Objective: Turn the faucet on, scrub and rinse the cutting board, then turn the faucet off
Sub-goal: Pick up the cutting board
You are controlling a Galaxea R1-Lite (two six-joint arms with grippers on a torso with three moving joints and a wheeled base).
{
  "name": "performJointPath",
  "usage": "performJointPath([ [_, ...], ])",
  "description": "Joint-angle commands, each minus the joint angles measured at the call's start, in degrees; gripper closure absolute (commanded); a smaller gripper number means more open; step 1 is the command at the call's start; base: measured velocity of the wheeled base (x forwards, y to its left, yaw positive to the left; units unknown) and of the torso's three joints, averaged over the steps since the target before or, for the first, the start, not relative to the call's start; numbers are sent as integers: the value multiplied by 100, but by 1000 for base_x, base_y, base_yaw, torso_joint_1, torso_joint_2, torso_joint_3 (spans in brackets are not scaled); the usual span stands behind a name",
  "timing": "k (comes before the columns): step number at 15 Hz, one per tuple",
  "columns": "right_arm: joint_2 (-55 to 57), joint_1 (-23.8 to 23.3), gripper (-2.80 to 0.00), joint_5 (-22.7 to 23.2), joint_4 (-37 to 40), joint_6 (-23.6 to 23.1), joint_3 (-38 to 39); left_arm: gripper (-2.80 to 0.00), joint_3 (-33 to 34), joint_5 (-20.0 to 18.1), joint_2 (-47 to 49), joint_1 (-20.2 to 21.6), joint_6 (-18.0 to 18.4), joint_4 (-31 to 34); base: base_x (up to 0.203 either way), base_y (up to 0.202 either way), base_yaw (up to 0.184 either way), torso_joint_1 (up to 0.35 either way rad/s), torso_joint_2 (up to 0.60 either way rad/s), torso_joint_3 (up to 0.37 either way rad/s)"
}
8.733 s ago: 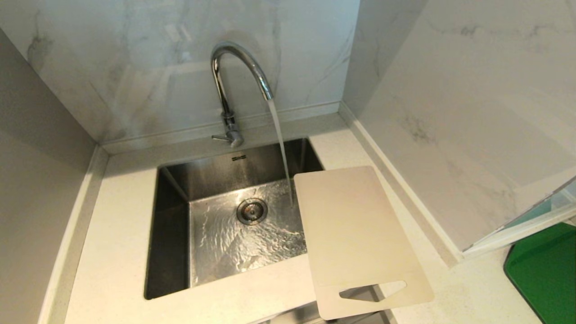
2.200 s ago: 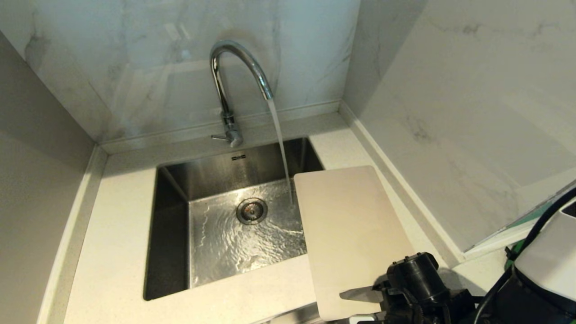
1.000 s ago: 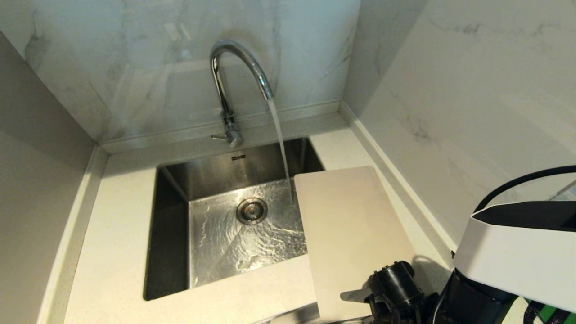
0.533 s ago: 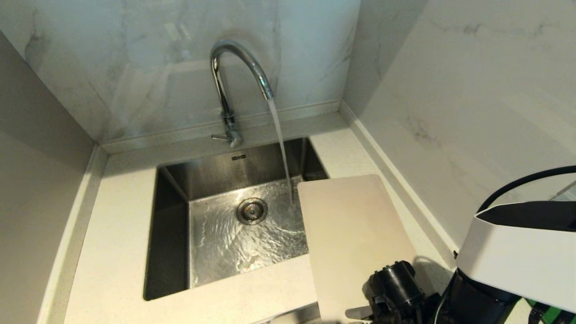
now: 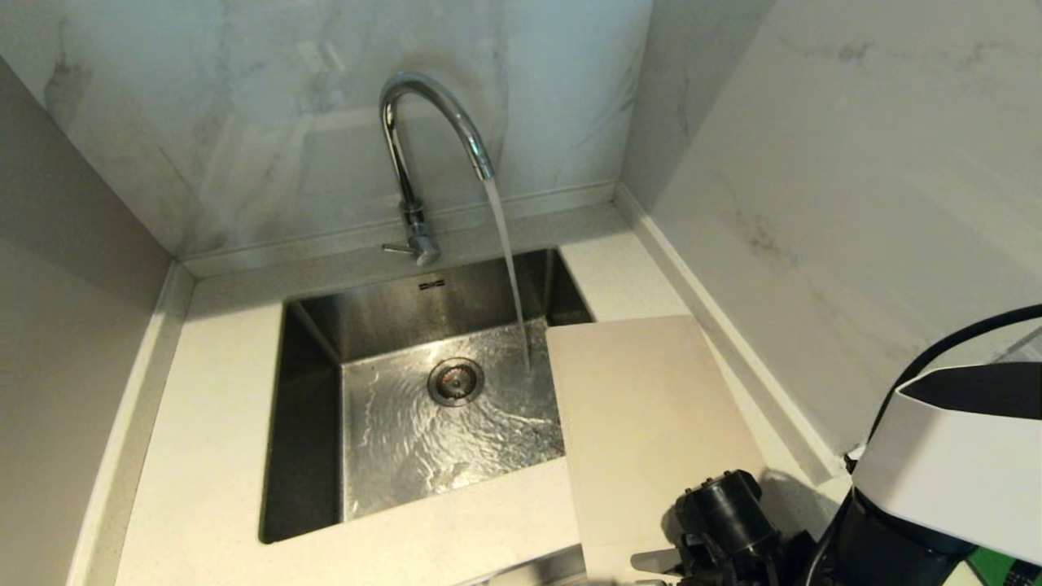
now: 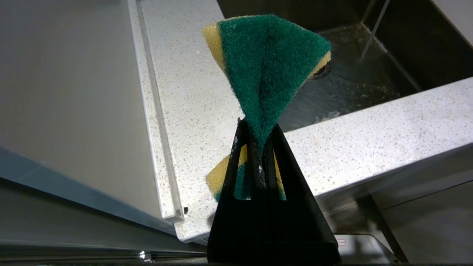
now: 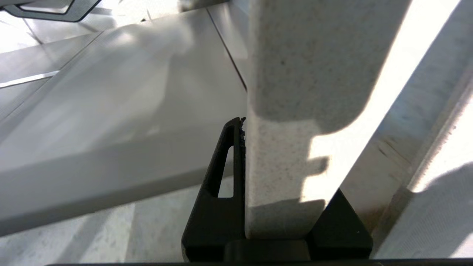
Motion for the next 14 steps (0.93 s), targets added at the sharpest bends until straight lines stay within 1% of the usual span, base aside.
performJointPath([
  [1,-305,15,0,3,-17,-33,60,0,18,2,-1,1,1,0,0,0,0,0,0,0],
  [4,-689,21,0,1,-16,-20,246,0,18,2,7,1,1,0,0,0,0,0,0,0],
  [7,-982,16,0,-5,-16,72,324,0,18,2,1,2,1,0,0,0,0,0,0,0],
  [9,-1199,16,0,3,-16,54,339,0,18,2,-1,2,1,0,0,0,0,0,0,0],
  [12,-1524,8,0,4,17,-97,334,0,18,2,2,10,1,0,0,0,0,0,0,0],
  [14,-1813,4,0,4,257,-246,292,0,18,2,3,6,1,0,0,0,0,0,0,0],
])
